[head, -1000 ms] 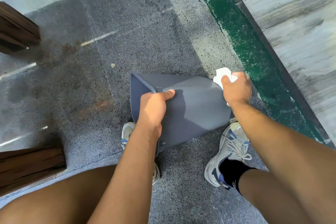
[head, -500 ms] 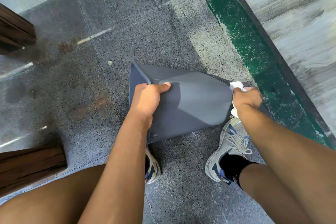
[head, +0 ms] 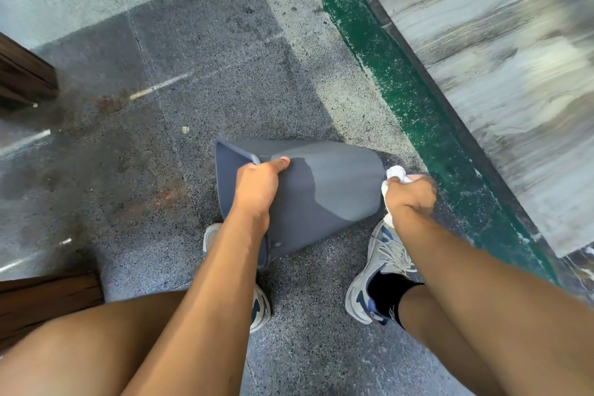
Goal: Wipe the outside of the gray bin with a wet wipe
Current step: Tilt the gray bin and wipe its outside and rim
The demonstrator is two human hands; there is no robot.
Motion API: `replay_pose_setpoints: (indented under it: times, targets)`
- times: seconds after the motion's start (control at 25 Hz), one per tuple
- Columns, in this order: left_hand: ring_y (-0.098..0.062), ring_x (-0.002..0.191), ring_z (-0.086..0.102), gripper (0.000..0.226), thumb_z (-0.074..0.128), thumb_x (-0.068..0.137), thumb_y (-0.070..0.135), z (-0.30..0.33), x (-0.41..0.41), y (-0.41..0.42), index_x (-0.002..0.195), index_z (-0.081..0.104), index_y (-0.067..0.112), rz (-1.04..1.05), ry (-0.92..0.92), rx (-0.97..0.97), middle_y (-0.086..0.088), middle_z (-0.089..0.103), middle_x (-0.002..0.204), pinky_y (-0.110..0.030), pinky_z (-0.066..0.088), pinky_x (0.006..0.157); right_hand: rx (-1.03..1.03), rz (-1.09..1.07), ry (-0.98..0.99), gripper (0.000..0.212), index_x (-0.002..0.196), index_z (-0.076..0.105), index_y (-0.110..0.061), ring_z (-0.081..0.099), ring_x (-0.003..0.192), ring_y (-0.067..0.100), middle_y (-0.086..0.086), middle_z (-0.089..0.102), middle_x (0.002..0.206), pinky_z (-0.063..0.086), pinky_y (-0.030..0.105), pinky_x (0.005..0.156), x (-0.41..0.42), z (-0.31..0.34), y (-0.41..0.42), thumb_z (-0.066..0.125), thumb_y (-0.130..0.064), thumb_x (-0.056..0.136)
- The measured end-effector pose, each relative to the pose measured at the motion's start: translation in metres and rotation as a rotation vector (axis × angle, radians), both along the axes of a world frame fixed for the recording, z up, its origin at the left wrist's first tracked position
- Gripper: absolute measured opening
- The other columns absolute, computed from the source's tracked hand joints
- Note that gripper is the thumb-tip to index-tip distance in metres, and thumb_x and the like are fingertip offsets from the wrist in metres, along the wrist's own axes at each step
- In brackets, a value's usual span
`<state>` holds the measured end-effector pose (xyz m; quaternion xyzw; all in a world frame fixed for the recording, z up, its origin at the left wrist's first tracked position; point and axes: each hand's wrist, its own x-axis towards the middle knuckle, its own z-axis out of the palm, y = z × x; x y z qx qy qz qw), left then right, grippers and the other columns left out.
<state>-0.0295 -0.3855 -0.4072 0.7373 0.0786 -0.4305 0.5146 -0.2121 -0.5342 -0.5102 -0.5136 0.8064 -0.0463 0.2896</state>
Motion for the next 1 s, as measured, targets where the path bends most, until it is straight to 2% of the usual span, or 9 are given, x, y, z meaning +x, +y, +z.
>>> replay_pose_setpoints:
  times: [0.12, 0.24, 0.36, 0.56, 0.68, 0.76, 0.84, 0.92, 1.0]
  targets:
    - [-0.030, 0.090, 0.074, 0.043, 0.078, 0.072, 0.029, 0.008, -0.007, 0.000, 0.109, 0.070, 0.008, -0.059, 0.071, -0.036, -0.012, 0.078, 0.100, -0.047, 0.057, 0.087, -0.006, 0.032, -0.034, 0.045, 0.127, 0.053, -0.005, 0.061, 0.114, 0.040, 0.022, 0.056, 0.132, 0.050, 0.040, 0.083, -0.005, 0.024, 0.011, 0.066, -0.031, 0.093]
    - [-0.027, 0.087, 0.075, 0.029, 0.072, 0.081, 0.033, 0.017, -0.018, -0.001, 0.104, 0.073, 0.014, -0.148, 0.133, -0.092, -0.009, 0.079, 0.096, -0.049, 0.057, 0.092, -0.047, 0.154, -0.129, 0.040, 0.134, 0.055, -0.023, 0.062, 0.108, 0.037, 0.017, 0.055, 0.131, 0.042, 0.031, 0.075, -0.005, 0.052, 0.029, 0.063, -0.029, 0.095]
    - [-0.028, 0.098, 0.074, 0.045, 0.066, 0.084, 0.046, 0.025, -0.028, -0.004, 0.114, 0.073, 0.014, -0.186, 0.161, -0.177, -0.009, 0.078, 0.106, -0.050, 0.054, 0.097, -0.098, 0.294, -0.230, 0.042, 0.133, 0.059, -0.039, 0.061, 0.101, 0.032, 0.006, 0.047, 0.125, 0.048, 0.032, 0.082, 0.001, 0.080, 0.053, 0.062, -0.022, 0.095]
    - [-0.026, 0.099, 0.075, 0.062, 0.056, 0.087, 0.062, 0.045, -0.042, -0.013, 0.122, 0.068, 0.012, -0.145, 0.229, -0.236, -0.009, 0.078, 0.107, -0.046, 0.054, 0.096, -0.249, 0.601, -0.126, 0.028, 0.093, 0.077, -0.029, 0.060, 0.092, 0.030, -0.001, 0.042, 0.118, 0.052, 0.037, 0.076, -0.004, 0.120, 0.083, 0.062, -0.007, 0.084]
    - [-0.011, 0.066, 0.076, 0.053, 0.047, 0.095, 0.062, 0.060, -0.049, -0.014, 0.107, 0.067, 0.014, -0.155, 0.266, -0.225, 0.001, 0.079, 0.076, -0.029, 0.054, 0.067, -0.125, 0.810, 0.111, 0.013, 0.087, 0.076, -0.019, 0.063, 0.085, 0.034, 0.005, 0.043, 0.118, 0.049, 0.036, 0.071, -0.005, 0.148, 0.090, 0.063, -0.018, 0.087]
    - [-0.010, 0.057, 0.073, 0.053, 0.041, 0.098, 0.061, 0.064, -0.054, -0.014, 0.094, 0.064, 0.013, -0.174, 0.306, -0.221, 0.001, 0.076, 0.067, -0.028, 0.048, 0.060, -0.115, 0.875, 0.157, 0.030, 0.087, 0.074, -0.014, 0.065, 0.082, 0.036, 0.007, 0.041, 0.117, 0.049, 0.036, 0.072, 0.001, 0.162, 0.099, 0.058, -0.039, 0.087]
    - [-0.017, 0.082, 0.074, 0.061, 0.040, 0.096, 0.065, 0.066, -0.056, -0.012, 0.107, 0.063, 0.009, -0.190, 0.328, -0.225, -0.005, 0.077, 0.096, -0.033, 0.051, 0.072, -0.109, 0.926, 0.170, 0.049, 0.086, 0.074, -0.014, 0.066, 0.083, 0.035, 0.006, 0.040, 0.115, 0.049, 0.036, 0.071, 0.009, 0.166, 0.109, 0.056, -0.060, 0.082]
    - [-0.023, 0.105, 0.068, 0.068, 0.040, 0.095, 0.068, 0.061, -0.056, -0.012, 0.125, 0.059, 0.010, -0.219, 0.343, -0.237, -0.008, 0.070, 0.118, -0.037, 0.051, 0.088, -0.094, 0.935, 0.176, 0.053, 0.087, 0.074, -0.015, 0.066, 0.085, 0.035, 0.007, 0.040, 0.116, 0.049, 0.036, 0.072, 0.014, 0.162, 0.112, 0.058, -0.066, 0.081]
    - [-0.022, 0.099, 0.065, 0.052, 0.037, 0.097, 0.065, 0.058, -0.053, -0.012, 0.111, 0.058, 0.020, -0.247, 0.338, -0.247, -0.006, 0.069, 0.114, -0.036, 0.047, 0.084, -0.101, 0.901, 0.172, 0.049, 0.088, 0.074, -0.016, 0.066, 0.086, 0.035, 0.006, 0.041, 0.115, 0.053, 0.037, 0.074, 0.018, 0.156, 0.107, 0.063, -0.063, 0.082]
